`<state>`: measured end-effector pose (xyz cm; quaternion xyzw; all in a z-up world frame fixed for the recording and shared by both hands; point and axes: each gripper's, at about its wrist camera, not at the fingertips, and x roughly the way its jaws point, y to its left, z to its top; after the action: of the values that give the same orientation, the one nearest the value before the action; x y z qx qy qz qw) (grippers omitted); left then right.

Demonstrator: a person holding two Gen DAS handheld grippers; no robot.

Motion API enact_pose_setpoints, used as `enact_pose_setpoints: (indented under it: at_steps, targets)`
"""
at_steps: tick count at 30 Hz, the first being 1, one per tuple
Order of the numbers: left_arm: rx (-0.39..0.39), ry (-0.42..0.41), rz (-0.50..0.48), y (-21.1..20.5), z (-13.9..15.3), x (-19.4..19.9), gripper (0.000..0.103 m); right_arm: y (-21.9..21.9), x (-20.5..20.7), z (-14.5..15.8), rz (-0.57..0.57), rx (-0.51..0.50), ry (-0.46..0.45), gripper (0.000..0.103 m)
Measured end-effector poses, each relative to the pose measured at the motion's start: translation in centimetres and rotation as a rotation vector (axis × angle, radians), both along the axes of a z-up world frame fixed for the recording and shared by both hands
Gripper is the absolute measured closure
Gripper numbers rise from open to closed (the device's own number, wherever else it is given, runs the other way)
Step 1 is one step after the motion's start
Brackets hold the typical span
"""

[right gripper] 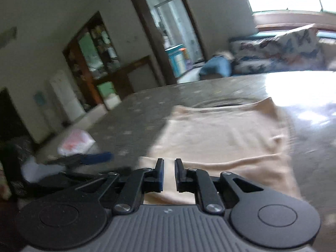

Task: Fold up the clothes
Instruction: 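Grasp the other sleeve cuff with the right gripper, then fold the held sleeve across the sweatshirt body and open the right gripper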

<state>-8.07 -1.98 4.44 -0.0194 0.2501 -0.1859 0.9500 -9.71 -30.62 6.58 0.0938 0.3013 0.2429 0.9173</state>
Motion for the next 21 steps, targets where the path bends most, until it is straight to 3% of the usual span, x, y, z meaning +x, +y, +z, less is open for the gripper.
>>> enact_pose_setpoints:
  at_steps: [6,10,14,21]
  targets:
    - [0.004,-0.023,-0.058,-1.2,0.2,-0.3,0.016,-5.5,0.6,-1.2,-0.202,-0.135,0.002,0.091]
    - [0.001,-0.017,-0.119,-2.2,-0.2,-0.5,0.024,-9.4,0.8,-2.5,-0.278,-0.067,0.073,0.091]
    - [0.01,0.009,-0.157,-2.8,-1.0,-0.1,0.042,-11.2,1.0,-3.8,-0.295,-0.005,0.122,0.086]
    - [0.038,0.02,-0.165,-2.4,-1.9,-0.2,0.042,-12.4,0.7,-6.1,-0.275,0.083,0.188,0.084]
